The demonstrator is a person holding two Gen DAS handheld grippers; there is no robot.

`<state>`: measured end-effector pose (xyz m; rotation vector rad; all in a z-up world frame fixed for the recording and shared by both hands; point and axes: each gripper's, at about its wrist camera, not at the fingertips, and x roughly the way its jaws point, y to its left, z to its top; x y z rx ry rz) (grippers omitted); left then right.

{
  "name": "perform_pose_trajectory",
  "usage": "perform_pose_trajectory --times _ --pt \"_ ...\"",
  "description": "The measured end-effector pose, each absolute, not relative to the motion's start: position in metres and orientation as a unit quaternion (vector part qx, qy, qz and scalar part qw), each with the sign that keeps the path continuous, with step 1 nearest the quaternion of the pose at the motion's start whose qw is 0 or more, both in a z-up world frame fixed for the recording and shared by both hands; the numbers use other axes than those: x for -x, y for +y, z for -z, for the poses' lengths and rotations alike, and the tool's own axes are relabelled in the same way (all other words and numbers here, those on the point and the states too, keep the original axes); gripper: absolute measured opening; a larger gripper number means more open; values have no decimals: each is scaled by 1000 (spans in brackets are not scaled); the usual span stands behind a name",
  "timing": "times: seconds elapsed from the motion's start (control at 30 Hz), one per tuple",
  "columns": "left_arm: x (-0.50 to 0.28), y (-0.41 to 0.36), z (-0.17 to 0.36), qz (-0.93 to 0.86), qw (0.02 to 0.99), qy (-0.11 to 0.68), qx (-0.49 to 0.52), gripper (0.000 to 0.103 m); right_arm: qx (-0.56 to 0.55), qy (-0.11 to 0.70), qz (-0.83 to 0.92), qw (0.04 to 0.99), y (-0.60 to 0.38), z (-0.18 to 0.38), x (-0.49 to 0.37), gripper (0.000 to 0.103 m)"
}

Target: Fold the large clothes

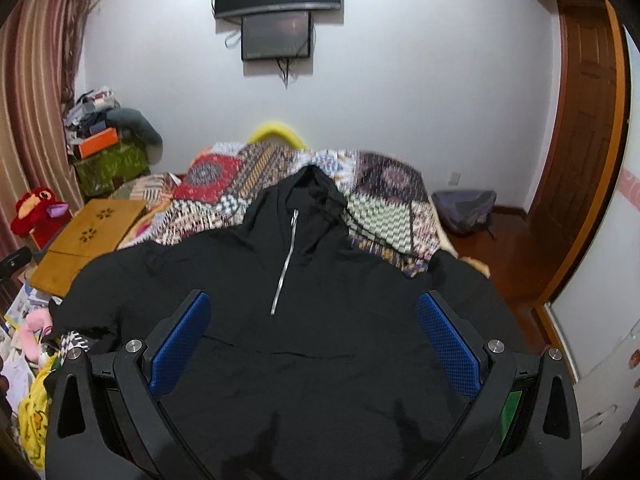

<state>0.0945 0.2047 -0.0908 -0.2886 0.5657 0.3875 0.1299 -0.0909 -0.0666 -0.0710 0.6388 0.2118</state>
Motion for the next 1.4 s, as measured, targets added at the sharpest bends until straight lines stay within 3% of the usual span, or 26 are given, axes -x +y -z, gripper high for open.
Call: perform_pose_trajectory --times 0.23,0.33,0.57,0.77,0.87,0.97,1.07,1.13,1.23,1.4 --pt "-102 282 154 -178 874 359 274 103 16 360 -103 927 -90 86 -147 103" --pt "-96 314 188 -161 833 376 372 103 9 374 -102 922 -90 91 -153 103" --pt "-83 351 242 -167 768 397 474 99 -15 403 -113 908 -83 103 -170 103" --pt "-77 373 290 -152 707 377 579 84 -26 409 -121 904 -77 107 -177 103" --pt "-76 379 301 -165 692 360 604 71 -23 412 -120 903 -76 106 -177 103" --pt "-80 381 292 -185 706 350 587 57 -20 409 -117 905 -78 103 -176 103" --pt "-84 377 275 -221 734 357 534 36 -24 407 -114 906 -83 100 -174 103" --pt "-92 370 256 -253 764 365 468 14 -28 406 -111 907 -88 97 -173 103" --pt "-107 361 231 -278 795 367 395 8 -30 397 -103 911 -95 90 -171 103" --pt "-139 331 158 -242 861 333 298 6 -33 379 -88 920 -111 79 -165 103"
